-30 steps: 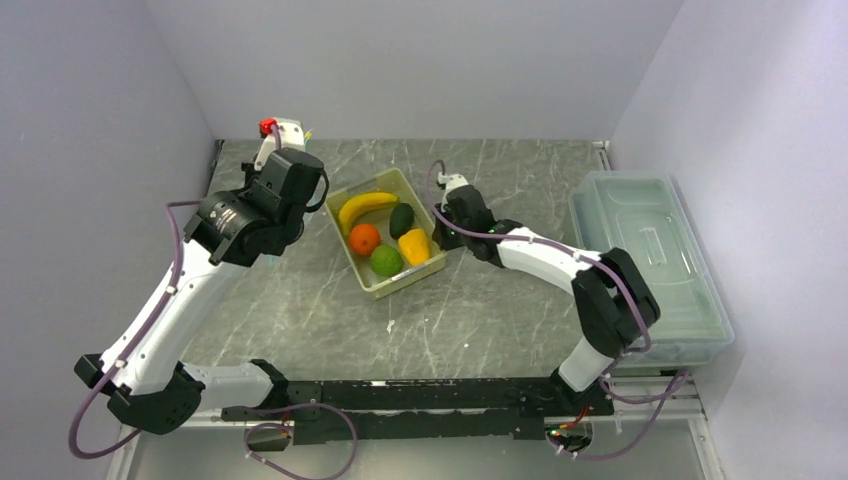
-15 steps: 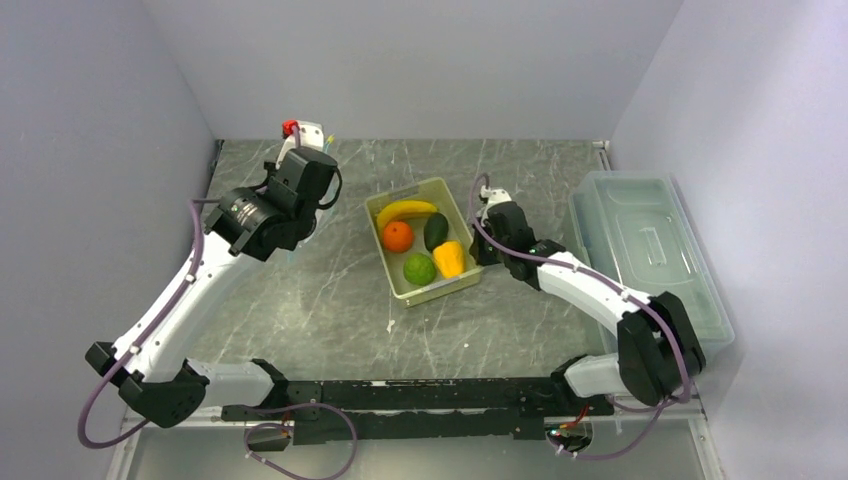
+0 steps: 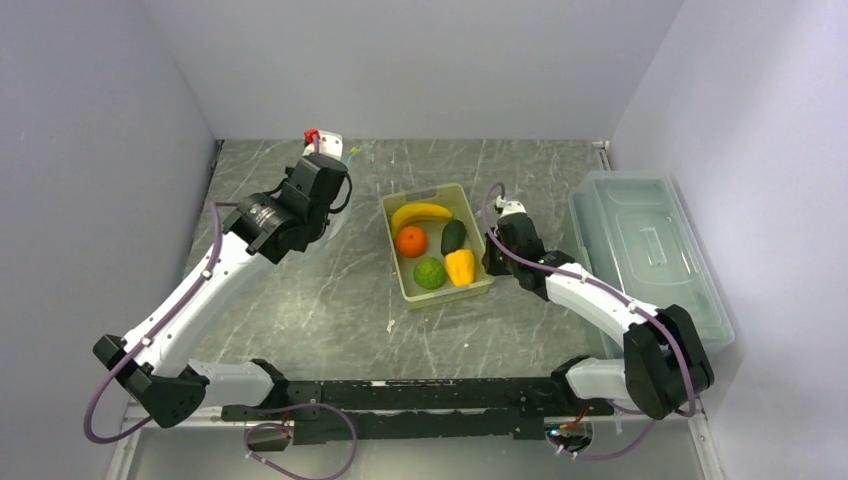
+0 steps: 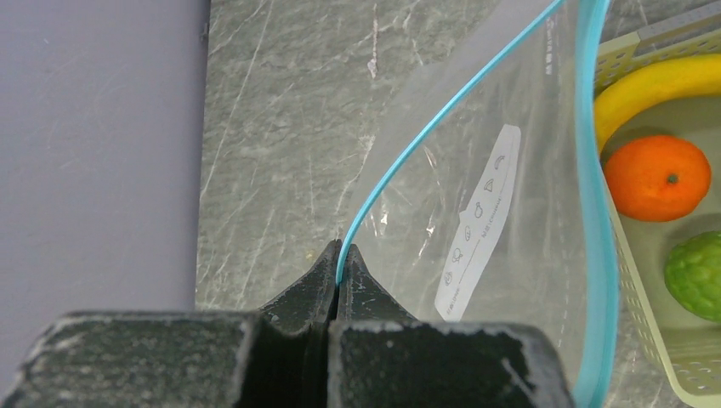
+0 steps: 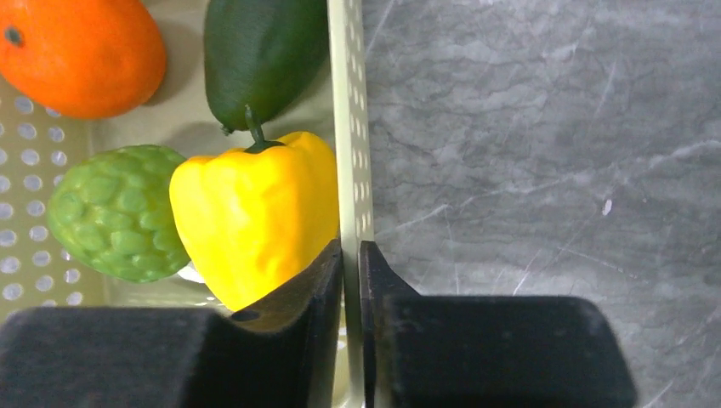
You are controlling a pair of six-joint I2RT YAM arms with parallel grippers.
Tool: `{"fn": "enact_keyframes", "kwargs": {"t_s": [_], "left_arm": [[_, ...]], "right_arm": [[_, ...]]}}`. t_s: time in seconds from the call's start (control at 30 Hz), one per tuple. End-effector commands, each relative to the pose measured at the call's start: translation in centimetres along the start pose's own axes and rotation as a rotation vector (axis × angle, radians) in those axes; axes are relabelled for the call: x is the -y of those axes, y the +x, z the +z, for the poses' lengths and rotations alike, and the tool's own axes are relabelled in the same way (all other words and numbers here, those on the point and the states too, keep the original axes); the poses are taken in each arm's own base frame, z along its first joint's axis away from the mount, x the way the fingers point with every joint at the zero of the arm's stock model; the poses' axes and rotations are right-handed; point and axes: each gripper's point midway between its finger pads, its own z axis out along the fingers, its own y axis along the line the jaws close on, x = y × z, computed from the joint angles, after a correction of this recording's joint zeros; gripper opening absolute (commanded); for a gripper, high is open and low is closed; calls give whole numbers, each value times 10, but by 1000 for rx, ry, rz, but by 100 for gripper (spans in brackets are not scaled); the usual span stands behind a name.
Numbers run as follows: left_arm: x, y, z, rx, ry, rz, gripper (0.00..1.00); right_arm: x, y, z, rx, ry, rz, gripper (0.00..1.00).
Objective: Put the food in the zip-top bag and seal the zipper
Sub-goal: Move the bin to the center of the board.
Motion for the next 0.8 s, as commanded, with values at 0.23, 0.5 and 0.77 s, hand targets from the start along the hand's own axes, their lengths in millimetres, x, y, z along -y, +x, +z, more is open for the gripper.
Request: {"fn": "enact_keyframes", "kwargs": {"t_s": [0.23, 0.5, 0.77], "left_arm": [[0, -4, 13, 33, -49, 37, 0], [-8, 1, 22, 25, -129, 75, 0], [6, 25, 38, -55, -141, 116, 0]], "right_arm": [[0, -24, -16, 45, 14, 25, 53], [-26, -58, -37, 98, -78, 14, 55], [-58, -70, -37, 86, -156, -19, 58]]}}
